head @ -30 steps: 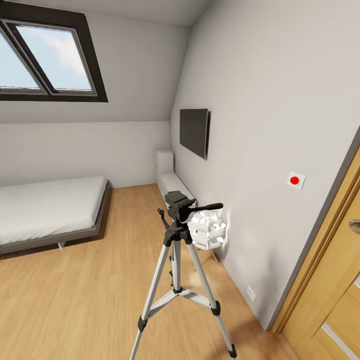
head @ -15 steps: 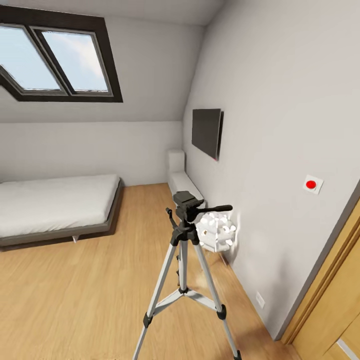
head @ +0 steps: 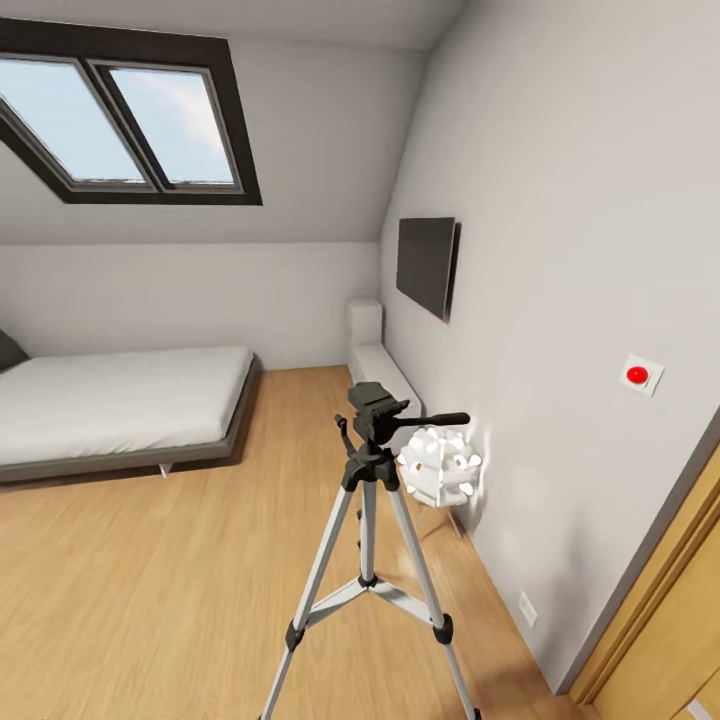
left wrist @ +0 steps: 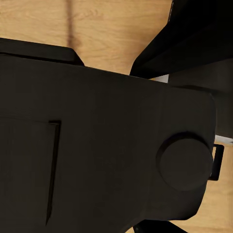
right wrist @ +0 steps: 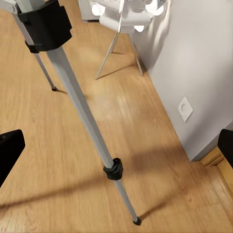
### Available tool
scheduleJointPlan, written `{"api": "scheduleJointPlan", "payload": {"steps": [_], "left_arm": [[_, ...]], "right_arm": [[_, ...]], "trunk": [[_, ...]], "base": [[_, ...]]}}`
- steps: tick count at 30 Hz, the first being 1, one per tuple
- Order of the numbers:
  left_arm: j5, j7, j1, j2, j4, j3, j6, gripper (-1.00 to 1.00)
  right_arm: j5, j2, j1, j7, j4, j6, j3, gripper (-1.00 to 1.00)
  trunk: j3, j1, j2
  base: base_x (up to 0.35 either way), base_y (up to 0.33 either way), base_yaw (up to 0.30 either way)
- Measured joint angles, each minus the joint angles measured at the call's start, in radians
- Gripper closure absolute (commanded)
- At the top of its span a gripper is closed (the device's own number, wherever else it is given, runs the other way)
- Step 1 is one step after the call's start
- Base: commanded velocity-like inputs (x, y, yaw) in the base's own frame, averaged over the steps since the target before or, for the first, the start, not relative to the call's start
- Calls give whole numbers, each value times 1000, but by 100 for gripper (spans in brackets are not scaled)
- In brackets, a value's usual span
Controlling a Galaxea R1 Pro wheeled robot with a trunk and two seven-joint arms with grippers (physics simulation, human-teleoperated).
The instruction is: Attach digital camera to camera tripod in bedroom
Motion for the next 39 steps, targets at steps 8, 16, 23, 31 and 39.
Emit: {"api": "scheduleJointPlan", "payload": {"steps": [8, 16, 23, 31, 39], "left_arm": [[0, 0, 0, 0, 0, 0, 0, 100], [0, 0, 0, 0, 0, -1, 0, 100], [0, 0, 0, 0, 0, 0, 0, 100], [0, 0, 0, 0, 0, -1, 0, 100], [0, 0, 0, 0, 0, 0, 0, 100]], "right_arm": [[0, 1, 0, -1, 0, 0, 0, -100], [0, 2, 0, -1, 0, 1, 0, -100], [0, 1, 0, 0, 0, 3, 0, -100], [0, 1, 0, 0, 0, 1, 0, -100], [0, 2, 0, -1, 0, 0, 0, -100]], "trunk": [[0, 0, 0], [0, 0, 0], [0, 0, 0], [0, 0, 0], [-1, 0, 0]], "base": [[0, -1, 166], [0, 0, 263], [0, -20, 70], [0, -203, 31], [0, -23, 198]]}}
